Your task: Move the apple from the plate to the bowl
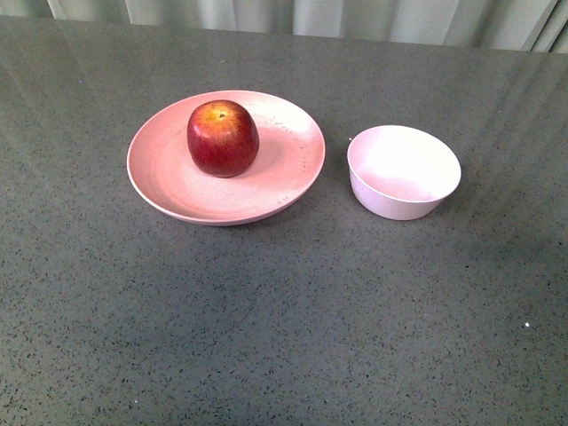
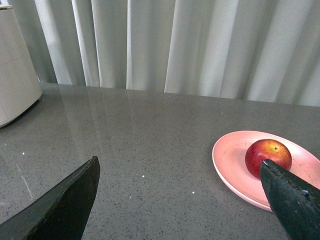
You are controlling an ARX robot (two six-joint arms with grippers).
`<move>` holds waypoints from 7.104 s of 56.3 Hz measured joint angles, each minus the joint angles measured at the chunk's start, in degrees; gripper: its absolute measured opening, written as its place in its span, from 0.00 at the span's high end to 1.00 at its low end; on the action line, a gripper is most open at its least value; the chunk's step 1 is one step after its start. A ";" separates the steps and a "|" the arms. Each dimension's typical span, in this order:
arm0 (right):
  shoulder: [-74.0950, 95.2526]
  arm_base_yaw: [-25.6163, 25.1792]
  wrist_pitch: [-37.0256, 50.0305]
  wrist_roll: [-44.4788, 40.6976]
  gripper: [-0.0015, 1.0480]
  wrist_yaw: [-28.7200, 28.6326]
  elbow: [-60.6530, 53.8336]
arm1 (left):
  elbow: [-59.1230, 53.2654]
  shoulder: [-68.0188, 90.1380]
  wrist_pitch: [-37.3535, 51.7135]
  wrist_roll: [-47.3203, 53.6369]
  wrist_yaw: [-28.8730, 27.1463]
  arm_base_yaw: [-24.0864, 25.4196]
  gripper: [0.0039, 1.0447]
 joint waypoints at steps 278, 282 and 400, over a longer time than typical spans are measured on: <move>-54.64 0.02 -50.97 -0.13 0.09 0.02 -1.53 | 75.84 126.14 16.52 -5.35 2.34 -40.63 0.29; -54.64 0.02 -50.97 -0.13 0.09 0.04 -1.53 | 76.65 127.21 16.11 -5.35 2.32 -40.46 0.29; -54.64 0.02 -50.97 -0.13 0.09 0.00 -1.53 | 0.02 37.48 37.09 -0.13 -0.04 0.00 0.99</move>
